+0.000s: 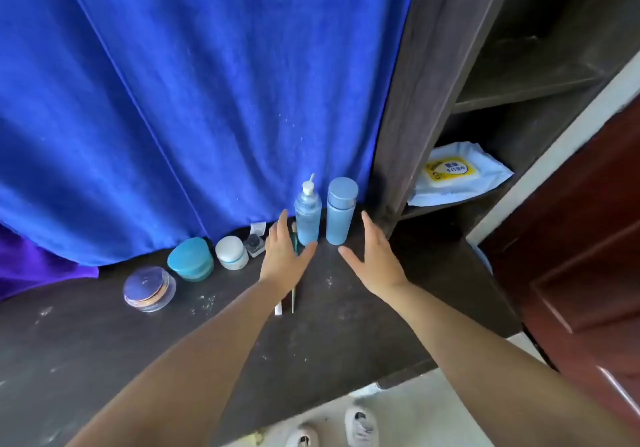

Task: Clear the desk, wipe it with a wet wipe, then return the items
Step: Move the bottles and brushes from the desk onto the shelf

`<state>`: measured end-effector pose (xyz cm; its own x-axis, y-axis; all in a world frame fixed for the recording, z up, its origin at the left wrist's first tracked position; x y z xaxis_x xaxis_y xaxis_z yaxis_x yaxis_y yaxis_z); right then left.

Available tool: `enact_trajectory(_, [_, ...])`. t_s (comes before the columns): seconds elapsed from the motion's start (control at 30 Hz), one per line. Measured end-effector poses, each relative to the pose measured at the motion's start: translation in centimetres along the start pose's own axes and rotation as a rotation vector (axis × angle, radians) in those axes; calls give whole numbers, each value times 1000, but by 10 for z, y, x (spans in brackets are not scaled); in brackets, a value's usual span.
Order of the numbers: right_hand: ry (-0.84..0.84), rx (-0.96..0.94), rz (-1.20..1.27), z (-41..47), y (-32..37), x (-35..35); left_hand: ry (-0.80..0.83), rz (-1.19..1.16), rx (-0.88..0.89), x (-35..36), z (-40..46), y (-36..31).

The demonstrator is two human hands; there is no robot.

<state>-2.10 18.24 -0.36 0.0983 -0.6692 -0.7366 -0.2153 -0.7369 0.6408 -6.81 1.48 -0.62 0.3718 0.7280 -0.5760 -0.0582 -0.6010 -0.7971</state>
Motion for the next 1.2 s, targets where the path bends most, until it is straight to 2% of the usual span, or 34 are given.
enact_trajectory(0.1, [-30, -82, 139, 34, 1, -4, -53, -66, -37, 3, 22, 1])
enact_trajectory(0.33, [-12, -162, 202, 63, -6, -1, -164, -194, -108, 15, 38, 2])
enact_trajectory(0.67, [64, -228, 256, 42, -4, -9, -257, -239, -164, 21, 7, -11])
enact_trajectory(0.87, [0, -320, 297, -21, 11, -47, -268, -212, -60, 6, -43, -50])
enact_trajectory(1.0, [-81, -350, 317, -65, 13, -89, -281, -182, 49, -3, -79, -102])
enact_trajectory(1.2, [-209, -417, 317, -114, 20, -171, -207, -103, 252, 2, -111, -190])
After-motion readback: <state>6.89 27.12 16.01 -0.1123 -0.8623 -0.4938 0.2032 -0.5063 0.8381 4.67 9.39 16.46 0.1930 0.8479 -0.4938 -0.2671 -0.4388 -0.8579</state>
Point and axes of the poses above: each hand's wrist, its own z-axis towards the middle knuckle, its own x-axis out of the palm, y = z × x, the point moved 7 cm from there along z, towards the middle knuckle, and after that the axes turned 9 degrees about y, right-handed, at the moved point
